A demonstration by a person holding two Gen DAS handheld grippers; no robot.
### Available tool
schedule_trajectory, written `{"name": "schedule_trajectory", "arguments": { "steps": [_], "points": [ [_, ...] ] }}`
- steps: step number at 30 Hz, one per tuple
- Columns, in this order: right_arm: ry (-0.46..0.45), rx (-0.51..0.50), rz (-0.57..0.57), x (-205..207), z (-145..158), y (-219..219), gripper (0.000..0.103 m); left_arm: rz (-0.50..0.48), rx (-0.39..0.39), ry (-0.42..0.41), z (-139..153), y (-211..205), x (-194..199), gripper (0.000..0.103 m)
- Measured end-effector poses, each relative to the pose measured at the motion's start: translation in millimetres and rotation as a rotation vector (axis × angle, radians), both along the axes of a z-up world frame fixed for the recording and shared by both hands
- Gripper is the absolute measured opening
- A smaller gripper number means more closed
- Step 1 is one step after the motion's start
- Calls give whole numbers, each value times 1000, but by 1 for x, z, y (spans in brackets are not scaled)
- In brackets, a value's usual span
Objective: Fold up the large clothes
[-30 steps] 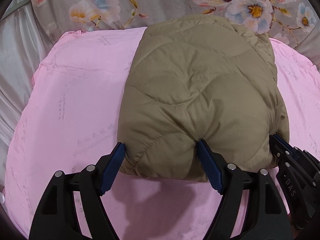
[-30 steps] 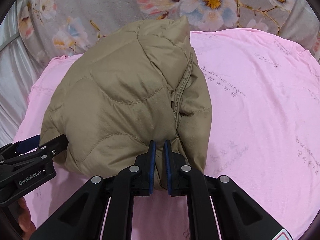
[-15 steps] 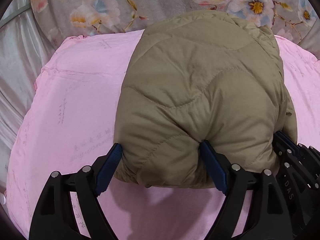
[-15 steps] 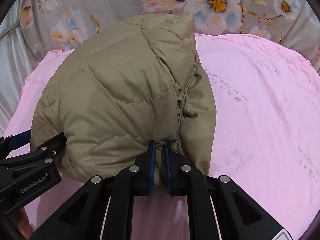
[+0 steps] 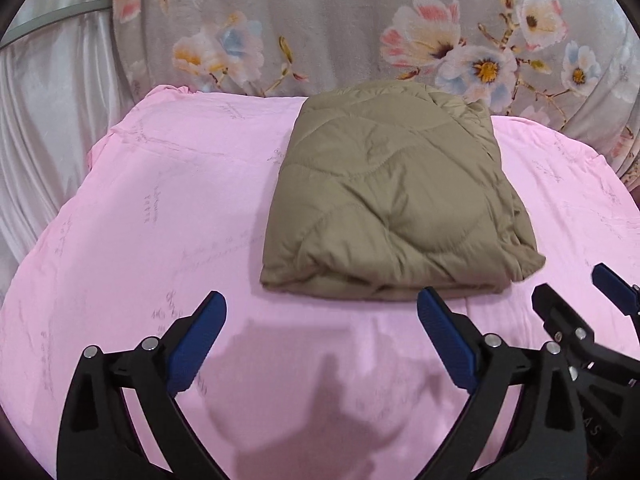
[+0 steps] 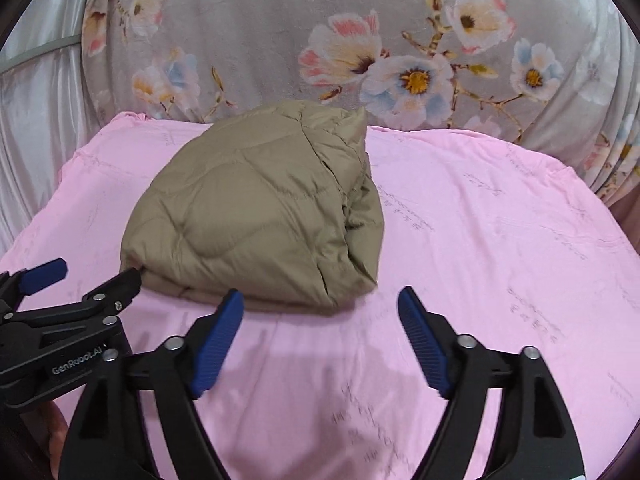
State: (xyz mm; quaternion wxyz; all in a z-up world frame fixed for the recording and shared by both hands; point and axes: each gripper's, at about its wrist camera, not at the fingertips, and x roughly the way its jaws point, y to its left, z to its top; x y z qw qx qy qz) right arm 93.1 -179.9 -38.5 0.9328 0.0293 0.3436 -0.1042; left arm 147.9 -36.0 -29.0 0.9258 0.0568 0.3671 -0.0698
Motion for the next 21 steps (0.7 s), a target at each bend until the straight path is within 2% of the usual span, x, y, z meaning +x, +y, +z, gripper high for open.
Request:
{"name": "schedule_trajectory", "arguments": {
  "steps": [10, 15, 21],
  "points": [
    [76, 81, -27, -42, -48, 1, 86, 19, 76, 4, -47, 2, -44, 97],
    [57, 109, -15, -50, -49, 3, 86, 15, 105, -2, -54, 1, -52, 97],
    [106, 110, -19, -45, -57, 5, 87, 39, 124, -4, -57, 2, -51, 97]
  ]
}}
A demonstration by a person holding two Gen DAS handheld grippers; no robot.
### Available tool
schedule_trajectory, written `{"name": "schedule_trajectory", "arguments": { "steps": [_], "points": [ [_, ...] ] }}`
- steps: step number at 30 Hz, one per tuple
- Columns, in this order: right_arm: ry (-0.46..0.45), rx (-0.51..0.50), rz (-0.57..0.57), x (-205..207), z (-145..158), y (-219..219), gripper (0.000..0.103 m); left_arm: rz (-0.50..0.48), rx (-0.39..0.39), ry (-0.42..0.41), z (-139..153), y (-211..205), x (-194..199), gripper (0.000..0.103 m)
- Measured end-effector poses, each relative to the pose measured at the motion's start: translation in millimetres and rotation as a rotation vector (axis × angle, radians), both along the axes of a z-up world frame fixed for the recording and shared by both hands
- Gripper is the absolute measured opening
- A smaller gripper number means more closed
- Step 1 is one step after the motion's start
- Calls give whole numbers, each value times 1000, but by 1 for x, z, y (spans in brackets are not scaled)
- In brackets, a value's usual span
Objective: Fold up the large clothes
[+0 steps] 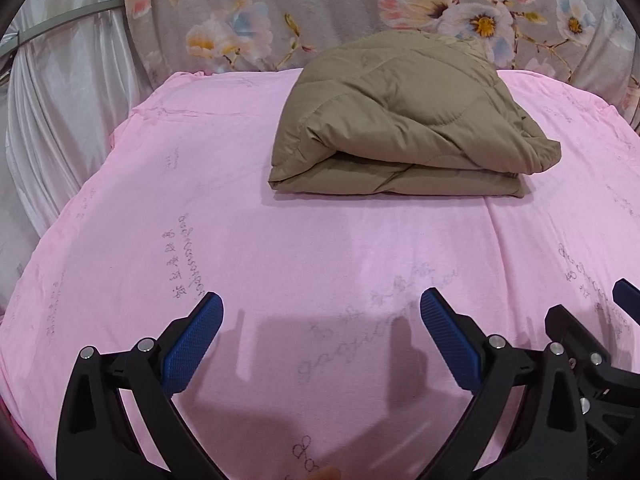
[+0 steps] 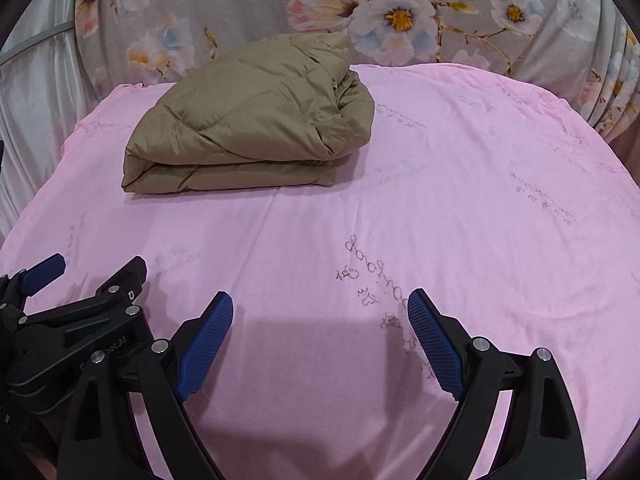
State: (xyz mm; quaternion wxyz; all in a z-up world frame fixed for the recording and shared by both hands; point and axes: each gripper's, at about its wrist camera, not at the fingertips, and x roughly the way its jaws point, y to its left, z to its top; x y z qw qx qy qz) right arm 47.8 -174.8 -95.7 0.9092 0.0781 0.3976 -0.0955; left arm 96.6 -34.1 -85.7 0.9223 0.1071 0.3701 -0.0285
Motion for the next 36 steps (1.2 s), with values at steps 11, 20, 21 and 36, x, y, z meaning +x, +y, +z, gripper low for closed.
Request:
{"name": "schedule_trajectory", "arguments": {
  "steps": [11, 20, 21, 36],
  "points": [
    [17, -10, -15, 0, -3, 1, 87, 11, 13, -11, -1, 0, -2, 97],
    [-10, -10, -13, -3, 1, 2, 87, 11, 16, -31, 1, 0, -4, 97],
    [-12, -11, -14, -3, 2, 2, 87, 11, 16, -33, 2, 1, -4, 97],
    [-14, -21, -18, -3, 2, 2, 87, 14, 15, -49, 5, 2, -6, 97]
  ]
}}
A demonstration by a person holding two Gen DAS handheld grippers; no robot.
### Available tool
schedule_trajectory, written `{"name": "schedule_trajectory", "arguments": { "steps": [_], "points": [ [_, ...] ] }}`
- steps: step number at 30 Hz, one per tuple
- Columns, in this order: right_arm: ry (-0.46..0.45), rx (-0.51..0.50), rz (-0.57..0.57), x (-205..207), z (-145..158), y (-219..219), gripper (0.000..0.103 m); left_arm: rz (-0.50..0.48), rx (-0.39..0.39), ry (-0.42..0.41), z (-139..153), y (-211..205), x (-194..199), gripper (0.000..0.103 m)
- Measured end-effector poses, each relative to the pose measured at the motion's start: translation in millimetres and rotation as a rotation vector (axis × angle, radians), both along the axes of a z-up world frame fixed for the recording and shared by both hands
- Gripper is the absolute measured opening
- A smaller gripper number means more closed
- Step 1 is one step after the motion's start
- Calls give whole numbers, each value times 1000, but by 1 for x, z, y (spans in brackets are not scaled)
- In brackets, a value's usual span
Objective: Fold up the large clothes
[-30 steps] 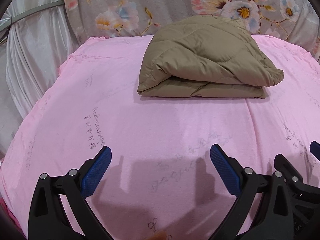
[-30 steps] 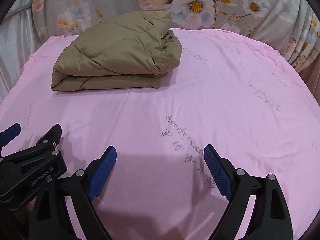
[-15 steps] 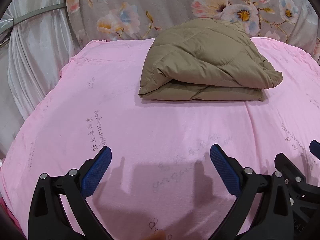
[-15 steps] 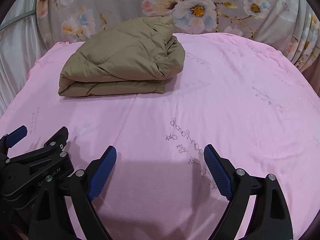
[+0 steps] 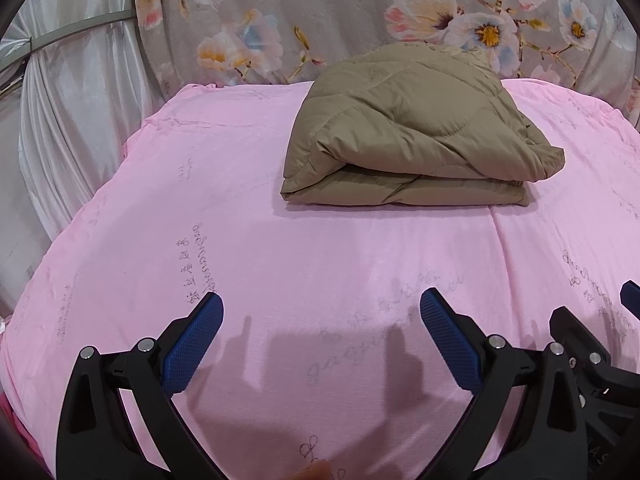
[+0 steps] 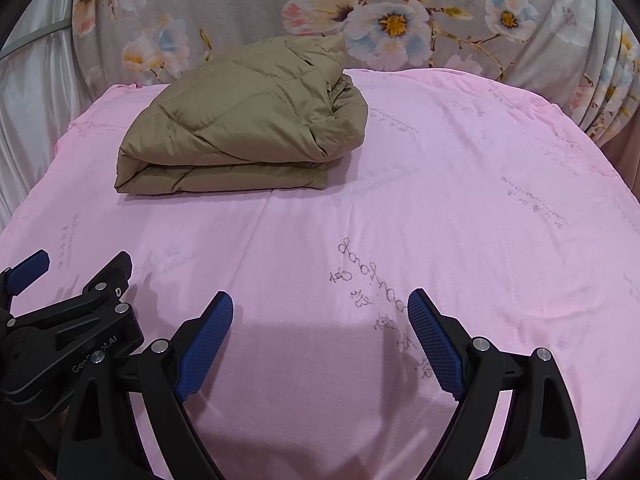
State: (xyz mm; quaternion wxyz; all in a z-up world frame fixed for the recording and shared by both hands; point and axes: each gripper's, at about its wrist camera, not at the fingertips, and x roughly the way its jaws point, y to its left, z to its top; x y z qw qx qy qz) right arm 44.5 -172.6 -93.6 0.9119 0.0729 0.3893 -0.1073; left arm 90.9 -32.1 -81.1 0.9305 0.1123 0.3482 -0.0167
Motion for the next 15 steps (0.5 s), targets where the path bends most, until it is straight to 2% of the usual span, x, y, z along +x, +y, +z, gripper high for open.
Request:
{"name": "schedule_trajectory", "arguments": {
  "steps": [15],
  "points": [
    [-3, -3, -3, -1, 1, 0, 87, 1, 2, -8, 2, 0, -2, 96]
  ]
}}
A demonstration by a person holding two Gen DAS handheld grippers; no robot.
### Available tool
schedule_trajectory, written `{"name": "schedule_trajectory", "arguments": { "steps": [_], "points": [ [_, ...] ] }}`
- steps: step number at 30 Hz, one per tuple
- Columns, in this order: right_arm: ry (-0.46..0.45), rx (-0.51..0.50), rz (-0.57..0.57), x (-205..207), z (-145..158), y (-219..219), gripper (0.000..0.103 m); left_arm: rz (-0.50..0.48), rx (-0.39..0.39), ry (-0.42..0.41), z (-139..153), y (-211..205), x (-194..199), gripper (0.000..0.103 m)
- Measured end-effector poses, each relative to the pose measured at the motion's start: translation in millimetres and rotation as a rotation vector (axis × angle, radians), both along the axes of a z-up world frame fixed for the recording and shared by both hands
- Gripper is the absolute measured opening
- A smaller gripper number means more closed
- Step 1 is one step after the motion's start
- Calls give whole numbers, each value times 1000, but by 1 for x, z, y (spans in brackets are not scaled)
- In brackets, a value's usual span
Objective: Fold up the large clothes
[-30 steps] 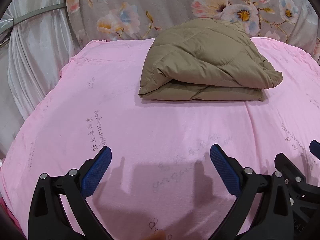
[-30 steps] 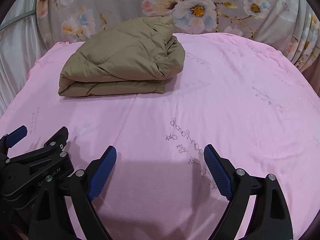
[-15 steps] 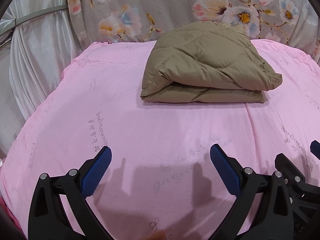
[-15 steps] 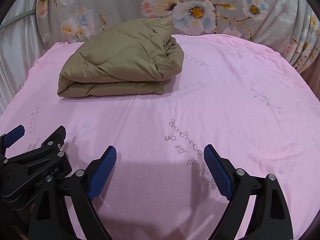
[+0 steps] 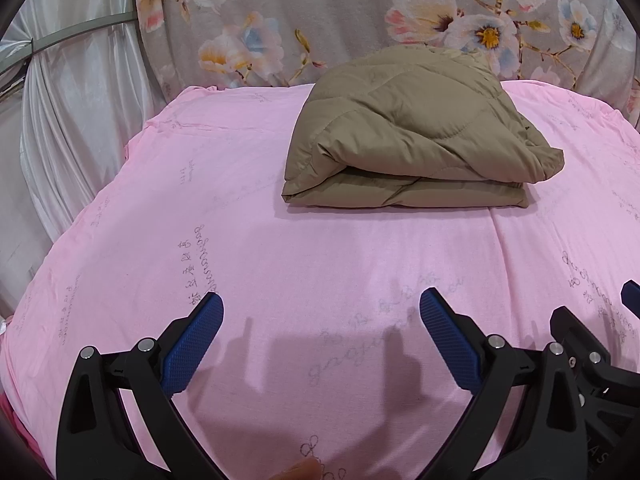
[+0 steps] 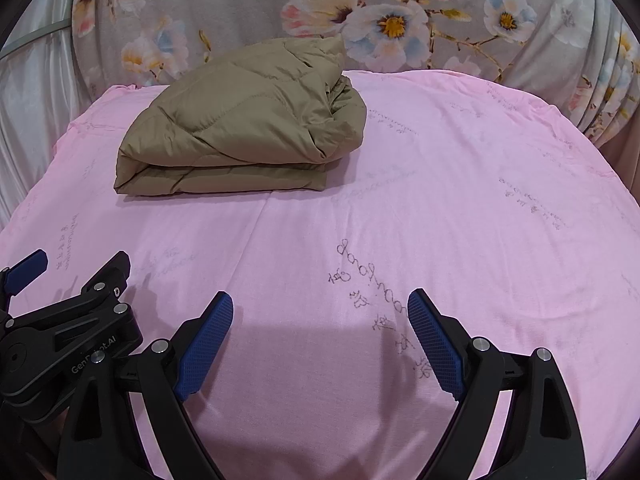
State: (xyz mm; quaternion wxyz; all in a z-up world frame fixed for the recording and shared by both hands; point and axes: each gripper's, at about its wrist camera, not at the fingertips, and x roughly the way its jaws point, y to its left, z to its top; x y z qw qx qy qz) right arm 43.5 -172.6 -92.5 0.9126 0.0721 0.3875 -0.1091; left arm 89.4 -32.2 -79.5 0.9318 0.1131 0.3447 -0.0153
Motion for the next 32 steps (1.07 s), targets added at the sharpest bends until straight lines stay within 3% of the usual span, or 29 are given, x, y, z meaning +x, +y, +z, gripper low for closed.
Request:
{"name": "schedule_trajectory", "arguments": {
  "steps": [32],
  "points": [
    [1, -10, -2, -3, 1, -5, 87, -4, 22, 7, -3, -3, 1, 90]
  ]
}}
